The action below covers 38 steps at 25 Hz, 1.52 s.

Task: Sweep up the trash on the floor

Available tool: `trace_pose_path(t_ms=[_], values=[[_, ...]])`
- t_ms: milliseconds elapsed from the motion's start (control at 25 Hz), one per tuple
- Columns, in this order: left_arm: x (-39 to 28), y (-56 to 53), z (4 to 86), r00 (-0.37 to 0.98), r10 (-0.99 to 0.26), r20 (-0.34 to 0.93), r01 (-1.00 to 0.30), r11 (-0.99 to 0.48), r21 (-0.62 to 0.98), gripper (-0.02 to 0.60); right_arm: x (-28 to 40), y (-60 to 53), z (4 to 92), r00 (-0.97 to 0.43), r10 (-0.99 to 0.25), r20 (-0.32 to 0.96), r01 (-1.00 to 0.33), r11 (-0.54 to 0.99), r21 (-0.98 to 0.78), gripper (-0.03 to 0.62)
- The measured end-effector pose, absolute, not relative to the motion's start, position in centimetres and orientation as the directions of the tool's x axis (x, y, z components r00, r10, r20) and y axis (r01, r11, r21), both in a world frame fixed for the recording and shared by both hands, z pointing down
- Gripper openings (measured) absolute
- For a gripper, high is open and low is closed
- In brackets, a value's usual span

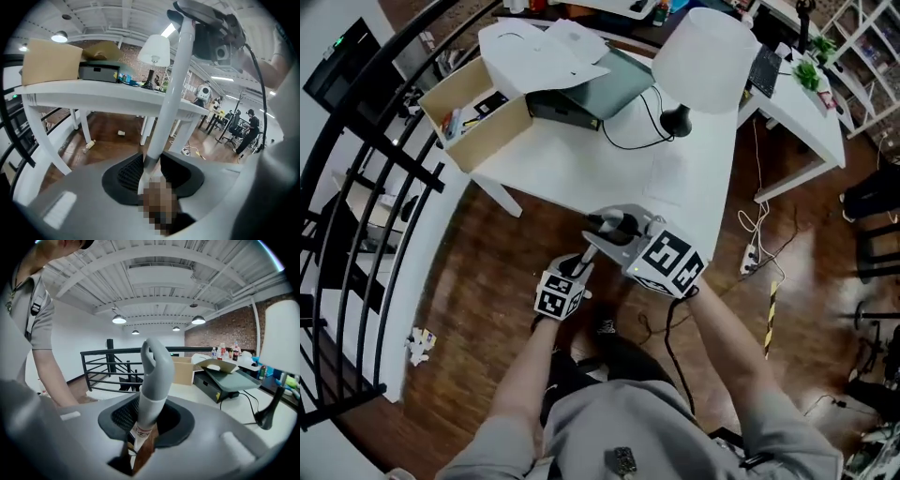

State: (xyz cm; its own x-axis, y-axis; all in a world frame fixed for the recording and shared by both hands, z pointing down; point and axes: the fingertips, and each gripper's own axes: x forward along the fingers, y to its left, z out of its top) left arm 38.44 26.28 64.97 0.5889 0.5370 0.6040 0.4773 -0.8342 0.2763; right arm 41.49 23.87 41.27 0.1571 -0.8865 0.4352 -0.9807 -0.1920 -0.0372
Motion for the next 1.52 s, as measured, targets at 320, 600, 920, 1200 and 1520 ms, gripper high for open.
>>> trace_pose_path(t_ms=[320, 600, 920, 1200, 1520], values=[[39.6, 29.2, 70.6, 0.595, 0.449, 0.666, 0.376, -0.888, 0.263, 0.120, 43.9, 28.0, 47.3, 0.137, -0.847, 0.513, -0.984, -0.174, -0.025, 0.092], [40.6, 28.0, 72.8, 0.655, 0.363, 0.663, 0.258, -0.932, 0.255, 0.120, 44.6, 26.3, 49.3, 0.097, -0.854, 0.511, -0.995, -0.077, 0.059, 0.114], [42.4, 28.1, 73.5, 0.674, 0.356, 0.647, 0.230, -0.934, 0.274, 0.126, 47.2, 26.5, 50.2, 0.184, -0.850, 0.493, -0.981, -0.186, 0.046, 0.142], [43.4, 28.0, 73.7, 0.655, 0.354, 0.668, 0.219, -0.935, 0.280, 0.130, 47.7, 29.4, 49.1, 0.230, -0.858, 0.459, -0.956, -0.287, -0.058, 0.196], [42.6, 28.2, 72.8, 0.624, 0.398, 0.672, 0.242, -0.917, 0.318, 0.213, 45.6, 34.5, 48.0, 0.329, -0.826, 0.457, -0.893, -0.430, -0.134, 0.176]])
